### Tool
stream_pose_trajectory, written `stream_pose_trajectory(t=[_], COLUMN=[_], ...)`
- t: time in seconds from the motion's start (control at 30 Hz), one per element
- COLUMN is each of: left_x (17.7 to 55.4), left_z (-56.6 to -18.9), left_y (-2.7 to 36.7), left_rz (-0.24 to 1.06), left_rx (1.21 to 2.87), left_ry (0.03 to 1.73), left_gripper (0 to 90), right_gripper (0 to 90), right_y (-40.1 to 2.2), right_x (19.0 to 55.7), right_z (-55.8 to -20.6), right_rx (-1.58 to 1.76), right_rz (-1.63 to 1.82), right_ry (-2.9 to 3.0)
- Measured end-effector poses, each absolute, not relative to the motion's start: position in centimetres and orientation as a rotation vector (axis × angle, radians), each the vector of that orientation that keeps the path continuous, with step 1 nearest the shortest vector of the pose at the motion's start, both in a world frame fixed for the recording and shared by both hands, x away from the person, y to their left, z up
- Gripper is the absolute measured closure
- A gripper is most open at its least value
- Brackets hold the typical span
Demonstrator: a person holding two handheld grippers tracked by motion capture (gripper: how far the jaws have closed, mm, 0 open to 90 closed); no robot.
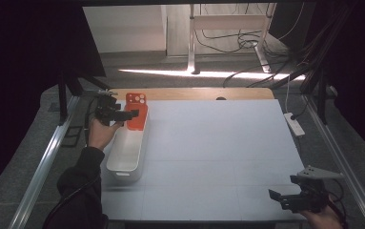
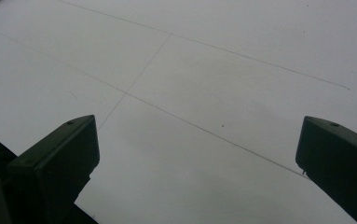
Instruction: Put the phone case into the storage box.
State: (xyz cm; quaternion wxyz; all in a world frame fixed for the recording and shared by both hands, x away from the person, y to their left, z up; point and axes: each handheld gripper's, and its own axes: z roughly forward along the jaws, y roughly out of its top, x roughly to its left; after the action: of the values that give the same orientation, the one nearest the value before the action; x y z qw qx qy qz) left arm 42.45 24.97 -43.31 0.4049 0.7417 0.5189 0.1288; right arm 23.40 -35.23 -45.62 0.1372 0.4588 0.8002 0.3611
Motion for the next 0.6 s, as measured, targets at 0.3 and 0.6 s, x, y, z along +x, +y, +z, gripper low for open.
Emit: stream_pose_trajectory(t=[0.3,0.6], left_x=[41.8,40.4], left_z=[-43.1,-43.0], left_y=[24.7,24.4], left_rz=[0.325,0.35], left_rx=[1.885,1.908], left_ry=[1.274,1.26], left_gripper=[5.6,4.4], right_gripper=[0.0,0.0], right_y=[-35.2,-35.2], right_x=[23.4,23.4], right_z=[-45.6,-45.6], right_rx=[1.326,1.323], right_rz=[1.044,1.043], right_ry=[2.317,2.317])
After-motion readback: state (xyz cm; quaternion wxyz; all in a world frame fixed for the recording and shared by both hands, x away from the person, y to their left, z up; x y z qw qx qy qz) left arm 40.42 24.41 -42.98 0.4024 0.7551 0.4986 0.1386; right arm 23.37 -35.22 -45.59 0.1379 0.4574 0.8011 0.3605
